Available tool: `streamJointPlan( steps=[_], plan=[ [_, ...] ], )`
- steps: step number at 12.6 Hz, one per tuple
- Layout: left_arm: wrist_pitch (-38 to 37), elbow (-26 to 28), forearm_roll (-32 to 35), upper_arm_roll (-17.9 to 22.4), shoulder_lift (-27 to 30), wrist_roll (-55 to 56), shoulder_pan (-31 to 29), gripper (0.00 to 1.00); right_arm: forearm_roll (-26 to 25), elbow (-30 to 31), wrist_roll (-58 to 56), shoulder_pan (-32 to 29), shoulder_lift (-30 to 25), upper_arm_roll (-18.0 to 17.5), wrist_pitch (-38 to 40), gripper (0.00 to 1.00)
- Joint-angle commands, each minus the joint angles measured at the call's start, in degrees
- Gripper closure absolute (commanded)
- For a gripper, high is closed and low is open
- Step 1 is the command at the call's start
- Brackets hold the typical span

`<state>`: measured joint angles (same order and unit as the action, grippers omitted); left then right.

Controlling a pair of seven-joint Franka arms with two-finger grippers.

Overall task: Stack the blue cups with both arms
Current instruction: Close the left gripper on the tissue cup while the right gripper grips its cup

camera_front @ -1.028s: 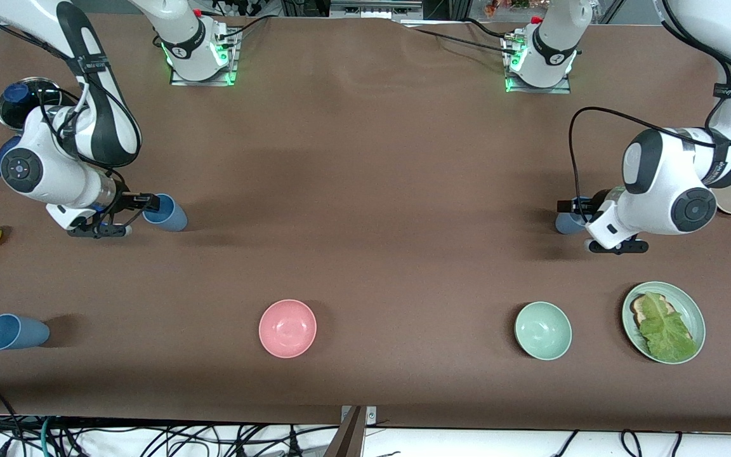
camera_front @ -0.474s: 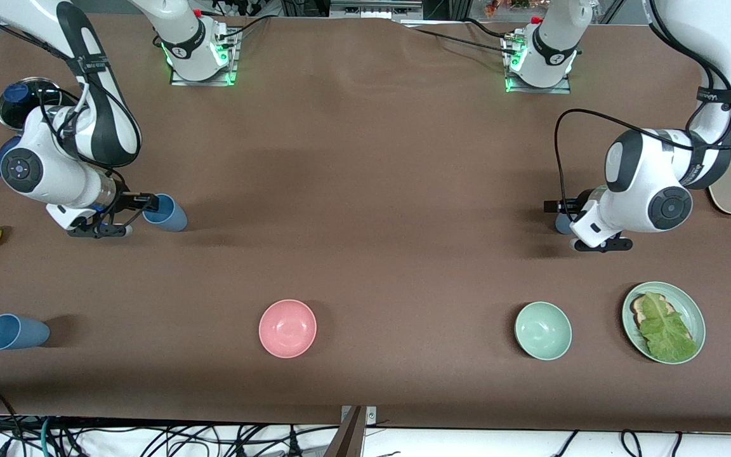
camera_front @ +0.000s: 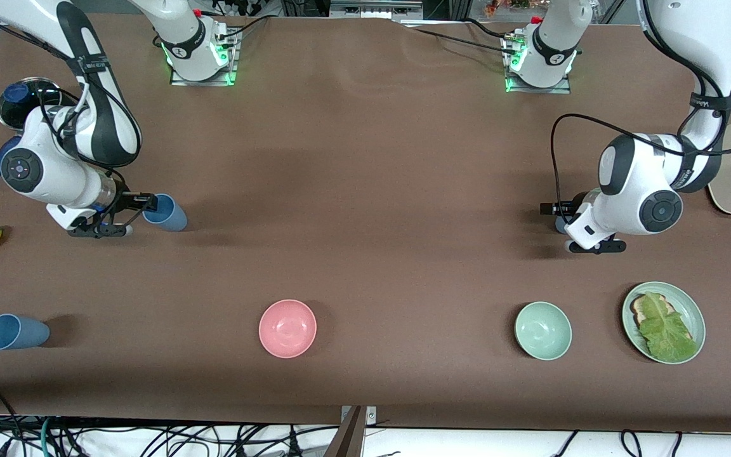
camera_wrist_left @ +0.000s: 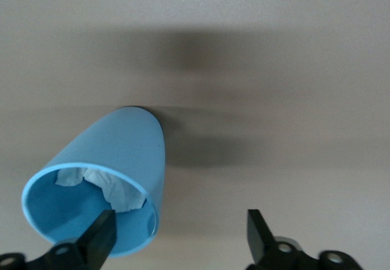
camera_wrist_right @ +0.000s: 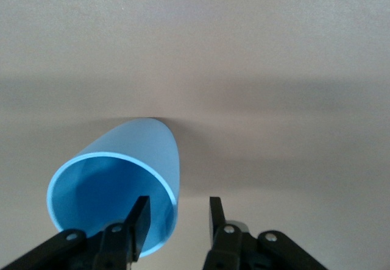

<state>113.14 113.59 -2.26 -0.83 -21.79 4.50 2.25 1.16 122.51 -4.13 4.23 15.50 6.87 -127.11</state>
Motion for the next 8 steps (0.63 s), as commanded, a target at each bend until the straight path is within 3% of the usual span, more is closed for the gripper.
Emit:
streamJointPlan(
  steps=[1, 2, 3, 4, 8],
  plan=[
    [0.85, -0.04, -0.21, 0.04, -0.62, 0.42, 0.13, 0.61, 1.04, 1.16, -1.58, -0.45, -0.91, -0.11, -0.77, 0.57],
    [0.85, -0.21, -0.29, 0.04, -0.79, 0.42, 0.13, 0.82, 1.04, 1.16, -1.58, -0.45, -0.91, -0.11, -0.77, 0.6],
    [0.77, -0.39, -0.21, 0.04, -0.88, 0.33, 0.04, 0.96, 1.04, 1.16, -1.58, -0.45, -0.91, -0.11, -0.77, 0.61],
    [0.77, -0.39, -0.12, 0.04, -0.97, 0.07, -0.31, 1.0, 1.04, 1.16, -1.58, -0.45, -0.91, -0.11, -0.77, 0.63],
    [0.33, -1.71, -0.12, 0.04, -1.15, 0.24, -0.14, 1.0, 1.04, 1.16, -1.58, -0.45, -0.91, -0.11, -0.77, 0.69]
  ],
)
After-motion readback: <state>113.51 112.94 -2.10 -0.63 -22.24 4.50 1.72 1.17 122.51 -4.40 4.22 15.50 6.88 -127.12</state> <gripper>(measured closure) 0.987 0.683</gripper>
